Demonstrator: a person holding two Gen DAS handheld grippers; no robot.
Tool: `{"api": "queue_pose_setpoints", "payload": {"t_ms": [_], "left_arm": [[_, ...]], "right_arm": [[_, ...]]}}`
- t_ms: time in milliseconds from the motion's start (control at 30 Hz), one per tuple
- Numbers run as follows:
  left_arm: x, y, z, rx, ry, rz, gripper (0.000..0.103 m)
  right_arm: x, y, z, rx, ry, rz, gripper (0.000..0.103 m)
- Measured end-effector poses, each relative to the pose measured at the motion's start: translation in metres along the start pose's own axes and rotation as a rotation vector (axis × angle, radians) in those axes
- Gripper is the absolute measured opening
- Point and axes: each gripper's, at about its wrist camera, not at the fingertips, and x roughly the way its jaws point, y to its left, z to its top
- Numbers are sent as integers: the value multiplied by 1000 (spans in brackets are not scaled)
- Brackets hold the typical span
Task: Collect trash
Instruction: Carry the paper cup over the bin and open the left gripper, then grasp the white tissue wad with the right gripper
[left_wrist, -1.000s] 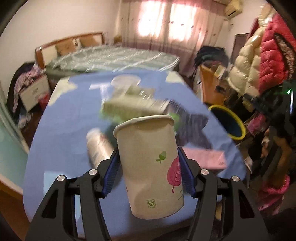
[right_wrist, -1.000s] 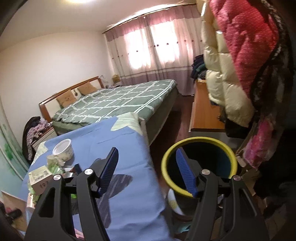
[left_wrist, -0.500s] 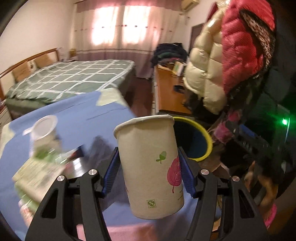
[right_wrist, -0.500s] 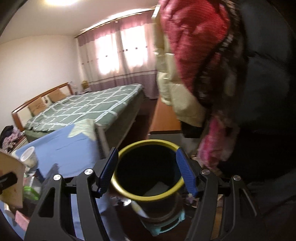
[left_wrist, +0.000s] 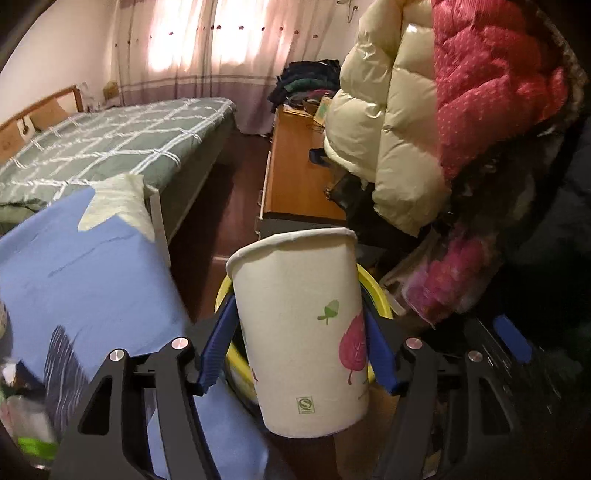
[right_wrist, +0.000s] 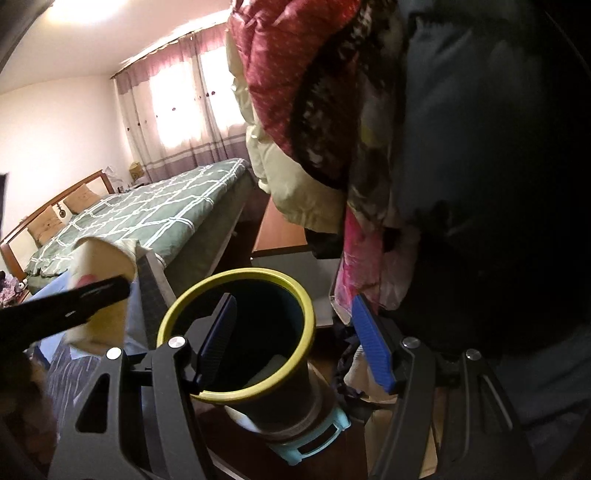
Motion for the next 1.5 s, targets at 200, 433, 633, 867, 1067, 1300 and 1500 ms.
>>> {"api": "queue_pose_setpoints", "payload": {"t_ms": [200, 433, 633, 867, 1067, 1300, 1500], "left_arm": [[38, -5, 5, -35, 18, 55, 87], [0, 1, -1, -73, -5, 65, 90], [-87, 8, -24, -25, -86, 39, 93], [-190, 73, -72, -32, -192, 185, 93], [-270, 163, -125, -197, -243, 402, 93], [-325, 246, -181, -364, -261, 580, 93], [-332, 274, -200, -401, -261, 560, 93]], "right_arm": [[1, -4, -3, 6, 10, -14, 66], [-3, 2, -5, 2, 10, 0, 67], [-6, 31, -13, -38, 28, 71, 67], [-16, 95, -25, -126, 60, 226, 67], [-35, 174, -37, -250, 92, 401, 67], [-48, 282, -37, -417, 146, 613, 67], [-16, 361, -32, -525, 310, 732, 41]]}}
